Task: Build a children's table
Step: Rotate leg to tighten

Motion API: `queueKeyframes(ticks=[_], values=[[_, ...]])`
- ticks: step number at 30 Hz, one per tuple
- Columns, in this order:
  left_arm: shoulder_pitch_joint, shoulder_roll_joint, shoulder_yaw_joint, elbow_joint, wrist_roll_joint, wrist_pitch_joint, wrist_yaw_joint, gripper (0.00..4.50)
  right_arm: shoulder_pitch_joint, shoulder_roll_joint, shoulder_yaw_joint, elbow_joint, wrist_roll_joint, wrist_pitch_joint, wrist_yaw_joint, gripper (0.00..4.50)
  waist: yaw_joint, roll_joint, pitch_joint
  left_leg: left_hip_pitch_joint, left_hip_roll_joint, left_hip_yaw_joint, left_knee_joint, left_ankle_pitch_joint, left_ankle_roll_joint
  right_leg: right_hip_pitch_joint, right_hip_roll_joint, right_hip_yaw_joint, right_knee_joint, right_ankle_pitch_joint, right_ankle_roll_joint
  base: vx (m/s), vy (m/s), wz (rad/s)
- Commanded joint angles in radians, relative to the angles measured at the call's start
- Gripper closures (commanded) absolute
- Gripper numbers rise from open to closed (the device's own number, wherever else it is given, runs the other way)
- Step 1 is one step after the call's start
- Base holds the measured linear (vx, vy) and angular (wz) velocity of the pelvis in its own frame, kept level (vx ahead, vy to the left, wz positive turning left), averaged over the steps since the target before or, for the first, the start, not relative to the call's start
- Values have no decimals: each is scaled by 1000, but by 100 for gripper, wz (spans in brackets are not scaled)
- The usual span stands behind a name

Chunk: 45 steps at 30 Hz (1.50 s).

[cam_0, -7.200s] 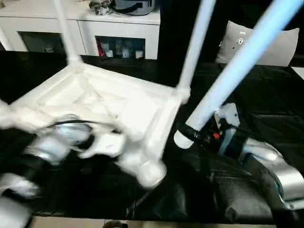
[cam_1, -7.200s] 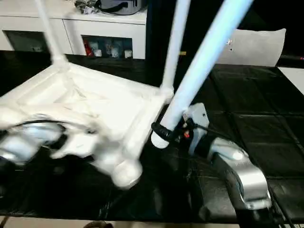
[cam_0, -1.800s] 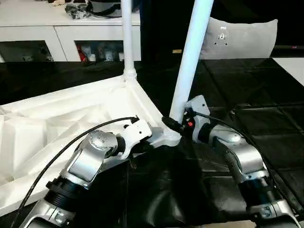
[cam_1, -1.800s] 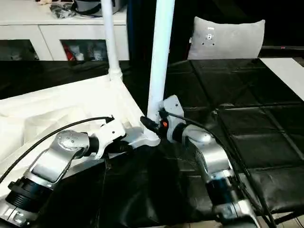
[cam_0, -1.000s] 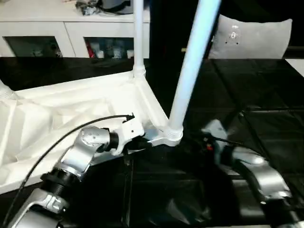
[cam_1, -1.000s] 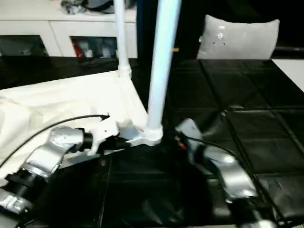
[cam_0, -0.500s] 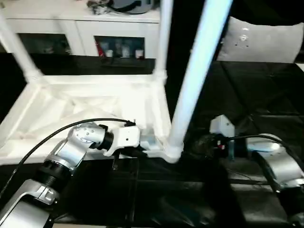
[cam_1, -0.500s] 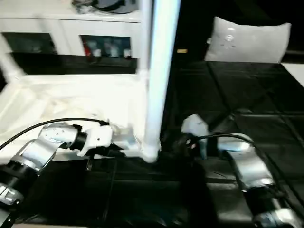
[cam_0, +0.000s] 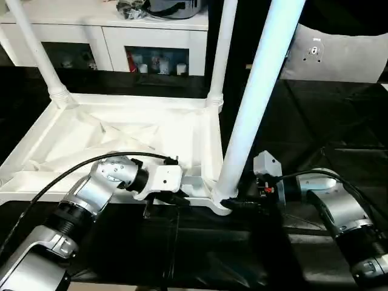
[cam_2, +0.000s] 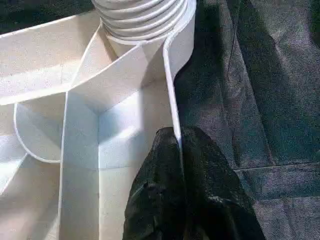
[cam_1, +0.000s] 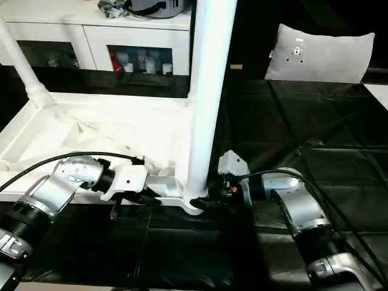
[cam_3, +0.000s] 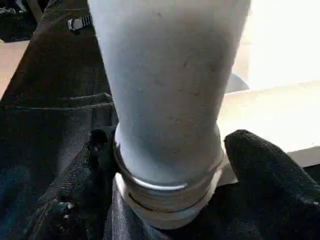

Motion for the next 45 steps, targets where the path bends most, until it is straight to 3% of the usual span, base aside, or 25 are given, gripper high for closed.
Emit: queueKeyframes(ticks=[1, 8, 11, 14, 17, 19, 21, 22, 24, 27, 28, 29, 36, 38, 39, 41, 42, 45], values=[[-5, -8, -77, -1, 43, -40, -70, 450, -13, -1, 1, 8, 9, -2, 4, 126, -5, 0, -59, 25, 64, -21, -62, -184, 45, 36, -84, 43, -64, -46, -251, 0, 0, 0], [10, -17, -54, -8, 6, 16, -74, 450, 24, 2, -8, -21, 32, 27, 26, 174, -3, 1, -61, 26, 65, -21, -62, -174, 50, 38, -84, 42, -60, -14, -260, 0, 0, 0], [33, -43, -13, -38, -25, 142, -13, 450, 64, 26, -23, -63, 54, 78, -13, 177, -3, 0, -59, 25, 66, -21, -63, -175, 51, 37, -83, 42, -61, -16, -265, 0, 0, 0], [54, -81, 31, -80, -55, 281, 65, 450, 87, 75, -33, -83, 44, 152, -125, 178, -7, -3, -53, 27, 66, -21, -68, -199, 38, 34, -84, 43, -67, -87, -259, 0, 0, 0], [59, -172, 79, -117, -45, 457, 242, 450, 53, 199, -63, -18, -1, 215, -371, 178, -23, -5, -40, 30, 59, -28, -77, -307, -4, 28, -89, 44, -90, -313, -217, 0, 0, 0], [53, -200, 85, -115, -23, 483, 301, 450, 37, 239, -81, 10, -4, 217, -439, 178, -51, -4, -31, 39, 57, -40, -84, -408, -49, 19, -93, 41, -106, -498, -166, 0, 0, 0], [47, -223, 91, -112, -10, 503, 341, 450, 23, 265, -96, 34, -8, 215, -488, 178, -63, -6, -34, 40, 56, -45, -83, -431, -54, 21, -95, 40, -110, -527, -147, 0, 0, 0], [33, -296, 115, -109, -9, 558, 436, 450, -19, 315, -122, 115, -35, 199, -617, 178, -77, -2, -35, 33, 56, -47, -87, -436, -55, 22, -91, 39, -110, -507, -140, 0, 0, 0], [28, -333, 126, -116, -2, 589, 487, 450, -35, 339, -136, 150, -59, 189, -692, 178, -87, -4, -38, 38, 53, -48, -83, -450, -59, 15, -89, 38, -114, -489, -148, 0, 0, 0], [25, -362, 131, -127, 7, 598, 526, 450, -30, 356, -160, 153, -52, 185, -711, 178, -90, -7, -39, 31, 50, -43, -80, -416, -28, 18, -89, 42, -117, -454, -148, 0, 0, 0], [26, -367, 130, -134, 10, 606, 532, 450, -26, 359, -163, 148, -55, 182, -708, 122, -87, -9, -41, 32, 50, -37, -78, -398, -12, 16, -86, 45, -115, -414, -158, 0, 0, 0], [27, -366, 127, -137, 15, 601, 532, 450, -20, 356, -160, 143, -62, 174, -705, 108, -84, -7, -40, 30, 50, -37, -77, -386, -7, 17, -87, 46, -115, -404, -160, 0, 0, 0], [39, -276, 110, -102, 68, 495, 519, 450, 68, 274, -172, 48, -42, 76, -597, 57, -63, -4, -50, 24, 55, -28, -74, -279, 34, 26, -82, 48, -99, -205, -196, 0, 0, 0], [44, -245, 104, -92, 69, 464, 495, 450, 94, 229, -181, 6, -23, 62, -529, 31, -56, -1, -49, 22, 54, -26, -73, -268, 41, 29, -82, 47, -100, -198, -195, 0, 0, 0], [46, -232, 102, -89, 70, 453, 483, 450, 99, 206, -184, -4, -17, 58, -501, 16, -56, -4, -50, 18, 53, -27, -73, -262, 44, 33, -82, 46, -98, -194, -196, 0, 0, 0], [52, -200, 96, -83, 67, 417, 447, 450, 105, 146, -187, -22, -7, 41, -423, 10, -55, 2, -48, 20, 54, -28, -75, -273, 44, 32, -82, 45, -101, -223, -194, 0, 0, 0], [54, -188, 92, -83, 64, 400, 430, 450, 107, 123, -186, -27, -3, 33, -391, 5, -55, -2, -47, 19, 55, -28, -74, -281, 42, 33, -81, 45, -103, -242, -190, 0, 0, 0], [66, -152, 74, -93, 48, 338, 353, 450, 97, 57, -186, -34, 7, 29, -299, 5, -56, -3, -46, 19, 55, -28, -74, -278, 47, 32, -80, 44, -102, -255, -195, 0, 0, 0]])
